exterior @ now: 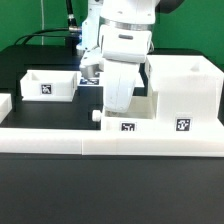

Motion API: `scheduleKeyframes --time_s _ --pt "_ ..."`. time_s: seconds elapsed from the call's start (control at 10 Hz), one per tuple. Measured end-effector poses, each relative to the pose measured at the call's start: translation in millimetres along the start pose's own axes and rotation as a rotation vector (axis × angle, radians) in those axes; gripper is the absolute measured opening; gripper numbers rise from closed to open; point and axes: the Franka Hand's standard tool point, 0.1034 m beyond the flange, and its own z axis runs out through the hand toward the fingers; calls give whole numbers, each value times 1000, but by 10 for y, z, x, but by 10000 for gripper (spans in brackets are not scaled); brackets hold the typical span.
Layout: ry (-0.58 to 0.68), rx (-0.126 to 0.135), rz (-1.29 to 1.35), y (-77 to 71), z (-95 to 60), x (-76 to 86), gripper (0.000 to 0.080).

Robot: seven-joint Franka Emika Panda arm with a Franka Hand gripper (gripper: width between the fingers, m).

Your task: Assemble drawer

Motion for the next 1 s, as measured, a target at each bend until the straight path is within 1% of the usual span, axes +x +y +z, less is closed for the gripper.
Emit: scheduleKeyframes --time_s 0.3,0.5,0.6,0.7,1.0 --pt "-2 -1 -11 0 0 4 42" --pt "-16 -12 -77 12 -8 47 42" --pt "-23 -19 -95 17 -17 98 42" --pt "-30 -23 -93 20 -23 100 42" --pt "-31 -20 -89 14 -8 76 42"
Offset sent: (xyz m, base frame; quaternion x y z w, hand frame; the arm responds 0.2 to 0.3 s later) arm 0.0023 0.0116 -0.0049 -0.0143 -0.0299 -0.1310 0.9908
